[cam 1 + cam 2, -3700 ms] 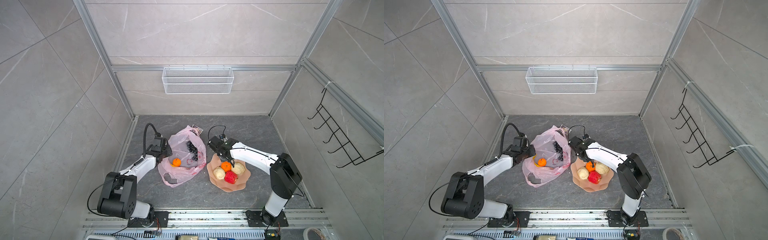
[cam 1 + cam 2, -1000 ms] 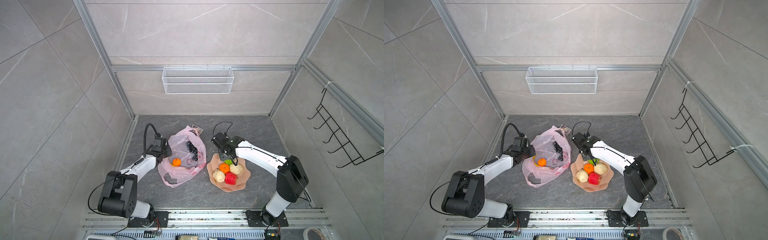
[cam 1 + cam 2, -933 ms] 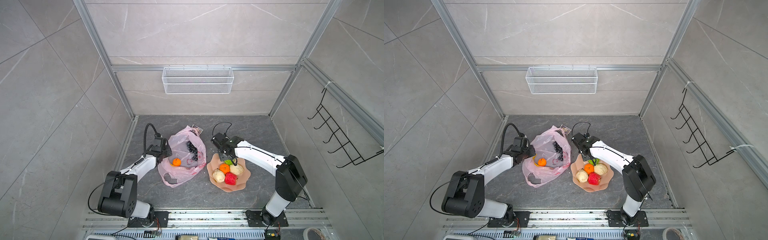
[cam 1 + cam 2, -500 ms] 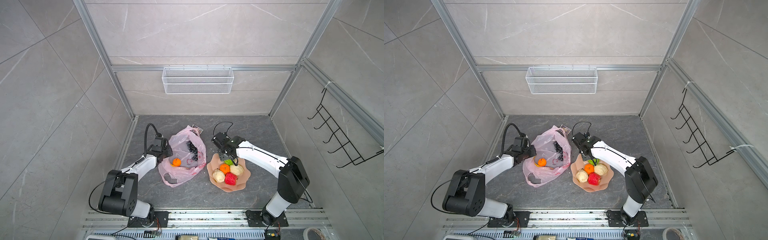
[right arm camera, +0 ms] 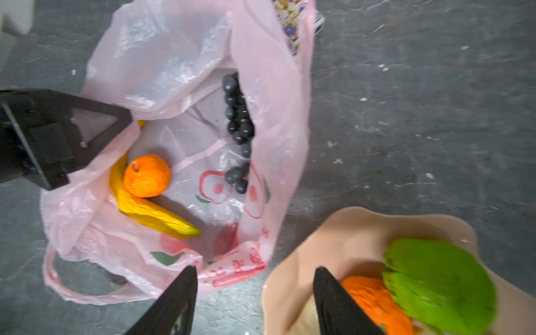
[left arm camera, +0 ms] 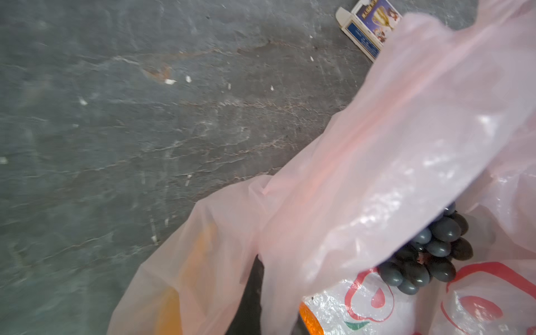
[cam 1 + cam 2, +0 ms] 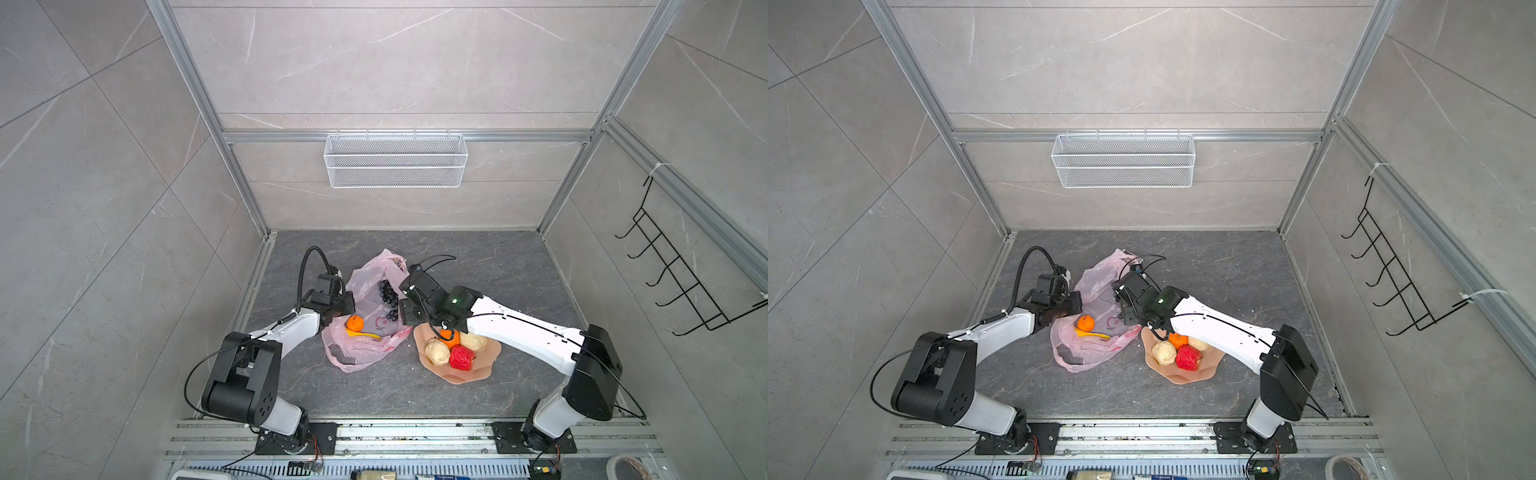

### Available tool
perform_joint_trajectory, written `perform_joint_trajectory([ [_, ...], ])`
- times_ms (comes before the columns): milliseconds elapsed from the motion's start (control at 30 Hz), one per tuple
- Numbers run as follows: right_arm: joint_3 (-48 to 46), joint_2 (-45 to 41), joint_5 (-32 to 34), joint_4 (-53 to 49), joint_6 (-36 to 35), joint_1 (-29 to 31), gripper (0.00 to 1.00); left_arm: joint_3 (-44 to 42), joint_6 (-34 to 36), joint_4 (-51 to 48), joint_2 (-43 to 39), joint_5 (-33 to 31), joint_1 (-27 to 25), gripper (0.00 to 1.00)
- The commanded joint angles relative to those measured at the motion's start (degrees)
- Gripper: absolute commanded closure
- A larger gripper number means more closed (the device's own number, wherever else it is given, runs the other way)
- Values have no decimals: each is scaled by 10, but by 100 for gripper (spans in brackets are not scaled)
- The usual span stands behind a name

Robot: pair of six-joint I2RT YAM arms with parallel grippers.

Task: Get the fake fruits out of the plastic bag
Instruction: 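Move the right gripper back over the bag opening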

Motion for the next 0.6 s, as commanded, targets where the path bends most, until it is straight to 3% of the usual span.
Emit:
perform_joint_trajectory([
  [0, 14, 38, -54, 75, 37, 11, 36, 9, -2, 29, 4, 27, 11, 95],
  [333, 90, 159, -133, 138, 54, 24, 47, -7, -44, 41, 9, 53, 55, 95],
  [567, 155, 229, -141, 130, 51, 25, 51, -5, -49, 33, 13, 49, 60, 95],
])
